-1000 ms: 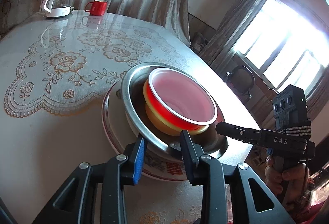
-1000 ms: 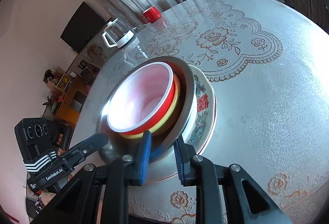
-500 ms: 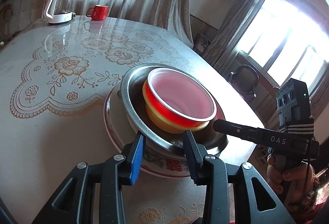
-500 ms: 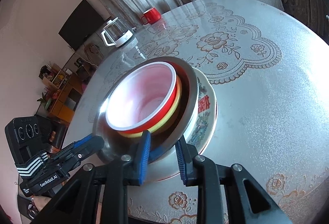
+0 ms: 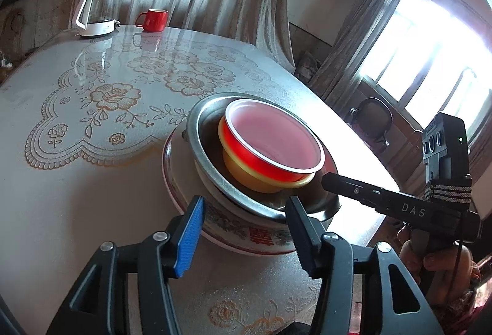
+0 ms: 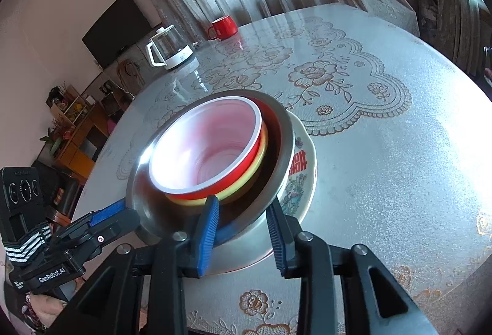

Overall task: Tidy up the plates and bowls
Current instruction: 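Open both grippers and withdraw from the stack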

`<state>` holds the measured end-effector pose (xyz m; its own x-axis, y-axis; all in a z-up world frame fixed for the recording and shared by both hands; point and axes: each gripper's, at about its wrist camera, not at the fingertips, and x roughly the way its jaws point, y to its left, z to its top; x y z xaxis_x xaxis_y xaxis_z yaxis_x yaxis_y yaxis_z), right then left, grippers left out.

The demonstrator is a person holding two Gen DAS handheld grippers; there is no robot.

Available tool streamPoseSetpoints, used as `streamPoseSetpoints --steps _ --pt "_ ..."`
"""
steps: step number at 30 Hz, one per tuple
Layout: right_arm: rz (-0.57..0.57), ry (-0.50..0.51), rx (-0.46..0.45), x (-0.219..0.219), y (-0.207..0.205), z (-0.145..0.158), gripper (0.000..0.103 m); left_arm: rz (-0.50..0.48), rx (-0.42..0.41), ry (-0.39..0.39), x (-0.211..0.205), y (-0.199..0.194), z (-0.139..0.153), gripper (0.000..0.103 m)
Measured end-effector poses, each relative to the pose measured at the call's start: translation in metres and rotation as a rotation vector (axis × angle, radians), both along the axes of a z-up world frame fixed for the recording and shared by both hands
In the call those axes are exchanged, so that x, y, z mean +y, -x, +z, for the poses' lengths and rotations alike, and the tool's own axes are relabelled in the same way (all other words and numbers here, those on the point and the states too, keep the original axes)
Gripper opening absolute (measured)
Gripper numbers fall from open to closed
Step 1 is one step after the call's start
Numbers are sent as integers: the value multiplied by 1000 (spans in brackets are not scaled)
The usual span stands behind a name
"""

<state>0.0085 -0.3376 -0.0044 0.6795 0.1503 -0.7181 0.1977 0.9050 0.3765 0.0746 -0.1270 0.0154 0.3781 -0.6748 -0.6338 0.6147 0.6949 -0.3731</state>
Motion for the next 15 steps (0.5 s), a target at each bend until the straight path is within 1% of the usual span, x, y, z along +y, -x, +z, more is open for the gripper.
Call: streamPoseSetpoints --steps 2,3,4,5,6,7,8,9,10,11,13,15 --pt "-9 25 -9 1 4 3 38 18 -11 -12 4 4 0 69" --pt "-13 39 -15 1 7 5 39 29 -15 -15 6 6 0 73" --pt "-20 57 -18 1 10 7 41 44 -18 -17 9 8 1 82" --pt "-28 74 -22 1 13 9 41 61 -23 -20 12 10 1 87" --pt "-35 91 -27 1 17 11 41 78 -31 -27 14 13 2 90" --pt "-44 106 -31 2 20 13 42 92 -39 -34 16 16 3 95" --pt "-52 116 -37 3 24 14 44 109 -47 -47 18 18 4 102" --pt "-58 125 -45 4 29 16 45 126 -57 -61 20 22 4 103" --pt "-62 135 -56 5 34 18 51 138 -60 -78 20 24 4 103" --pt "-64 146 -66 8 39 19 59 148 -57 -98 21 27 3 103" --pt "-67 168 -82 14 48 21 70 175 -48 -145 21 31 1 103" --pt "-68 180 -92 21 56 21 72 194 -42 -189 22 36 -3 103"
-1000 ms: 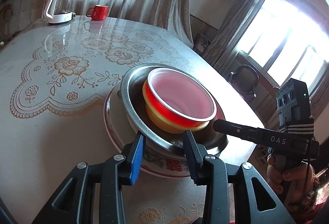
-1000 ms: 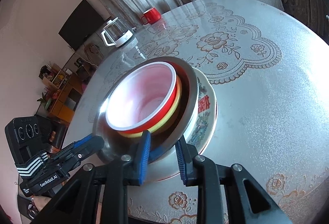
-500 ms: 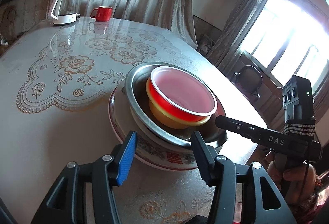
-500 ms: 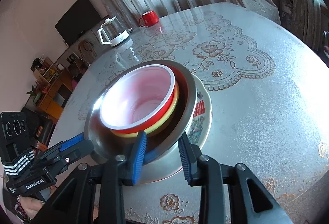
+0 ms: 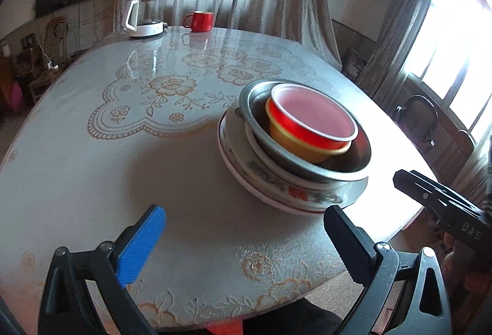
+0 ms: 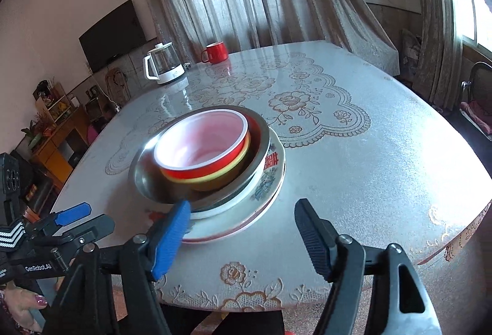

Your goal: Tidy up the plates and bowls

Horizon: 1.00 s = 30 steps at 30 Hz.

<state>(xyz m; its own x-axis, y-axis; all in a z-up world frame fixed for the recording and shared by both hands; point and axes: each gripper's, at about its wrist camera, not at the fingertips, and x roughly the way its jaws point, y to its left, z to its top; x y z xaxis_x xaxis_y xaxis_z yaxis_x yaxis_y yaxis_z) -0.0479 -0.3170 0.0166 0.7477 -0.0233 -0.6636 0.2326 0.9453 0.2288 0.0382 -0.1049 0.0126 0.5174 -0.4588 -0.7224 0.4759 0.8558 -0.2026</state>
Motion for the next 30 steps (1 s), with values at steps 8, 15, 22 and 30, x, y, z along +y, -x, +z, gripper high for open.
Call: streamPoseSetpoints --steps 8,15,22,30 --pt "-30 36 -6 25 24 -9 73 78 -50 -105 5 25 -8 103" --pt "-12 44 24 44 33 -20 73 78 -57 -41 13 34 -6 103" --pt "-8 73 29 54 33 -20 73 102 -48 -86 12 37 -8 103" --pt "0 73 44 56 30 -23 73 115 -59 -114 12 38 -9 103"
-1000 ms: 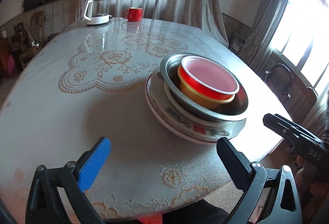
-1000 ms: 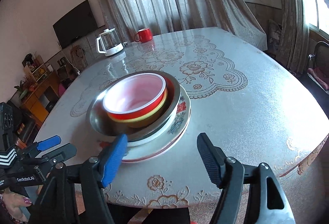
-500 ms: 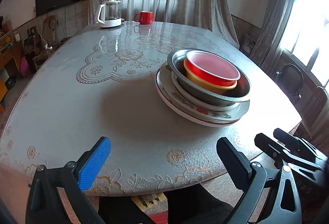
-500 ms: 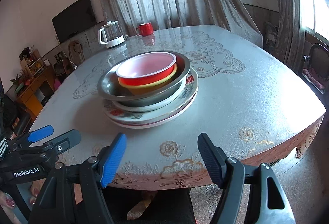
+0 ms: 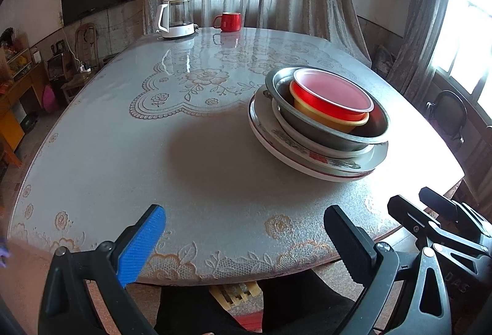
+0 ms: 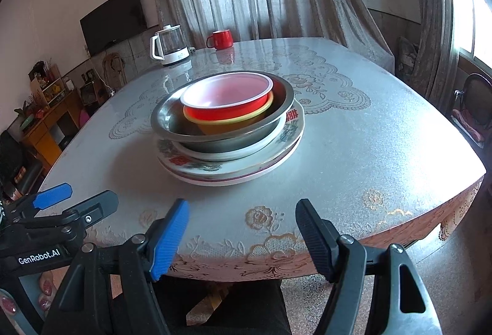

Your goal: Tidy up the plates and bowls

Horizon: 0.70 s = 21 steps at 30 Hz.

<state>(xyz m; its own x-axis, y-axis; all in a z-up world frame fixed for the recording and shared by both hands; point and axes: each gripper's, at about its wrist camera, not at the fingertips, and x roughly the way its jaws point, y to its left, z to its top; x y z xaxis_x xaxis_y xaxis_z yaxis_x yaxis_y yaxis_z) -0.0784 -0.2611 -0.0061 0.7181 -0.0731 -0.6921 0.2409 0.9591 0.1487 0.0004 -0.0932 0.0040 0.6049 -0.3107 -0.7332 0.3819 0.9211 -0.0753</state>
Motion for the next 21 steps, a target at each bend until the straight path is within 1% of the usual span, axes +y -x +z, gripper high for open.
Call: streamPoseSetpoints --steps 4,9,14,21 --pt "-6 -5 8 -1 0 -2 73 -6 -12 -14 -3 2 0 103" --pt "-10 -11 13 -3 -1 -2 73 13 -30 -37 -4 3 2 103" --pt "-5 -15 14 -3 -2 -2 73 20 -44 -33 -3 4 4 103" --pt "-6 -15 13 -4 -2 -2 73 29 -54 -57 -6 4 4 103"
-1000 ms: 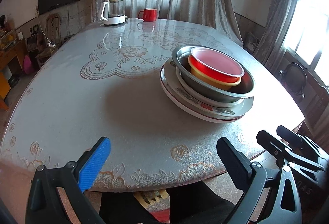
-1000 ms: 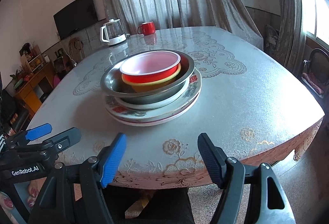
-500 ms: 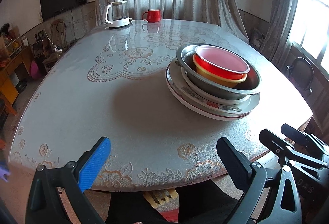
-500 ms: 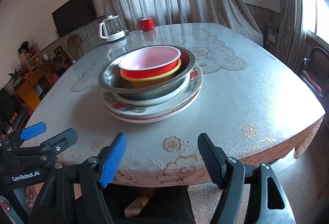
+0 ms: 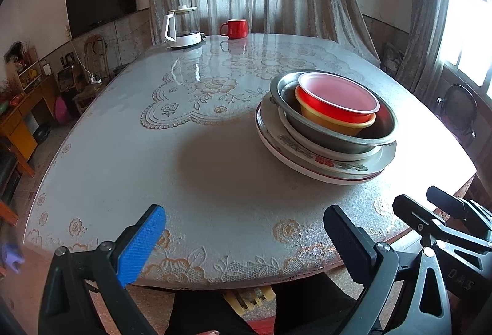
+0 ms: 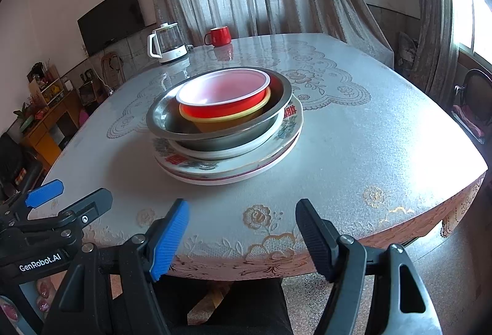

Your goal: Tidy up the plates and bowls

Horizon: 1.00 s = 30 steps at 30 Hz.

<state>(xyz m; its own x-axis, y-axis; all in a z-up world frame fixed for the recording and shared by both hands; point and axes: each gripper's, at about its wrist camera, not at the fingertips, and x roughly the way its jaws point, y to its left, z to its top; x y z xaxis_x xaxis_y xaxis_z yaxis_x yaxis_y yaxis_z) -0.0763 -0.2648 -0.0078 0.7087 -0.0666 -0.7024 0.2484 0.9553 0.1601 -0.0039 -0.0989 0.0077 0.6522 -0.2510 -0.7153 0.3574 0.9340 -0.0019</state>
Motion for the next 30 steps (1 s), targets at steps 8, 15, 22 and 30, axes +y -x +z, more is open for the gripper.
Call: streamPoseSetpoints --steps 8,15,22,30 --pt "0 -2 -3 -1 -1 1 73 -7 -3 -5 -2 0 0 103" --pt "3 -6 1 -2 -3 0 73 -10 -2 -9 -2 0 -1 103" --pt "3 -8 4 -2 -3 -2 73 -21 -3 -12 -5 2 0 103" --pt "2 -10 2 -2 -1 -2 73 -28 -5 -15 -6 2 0 103"
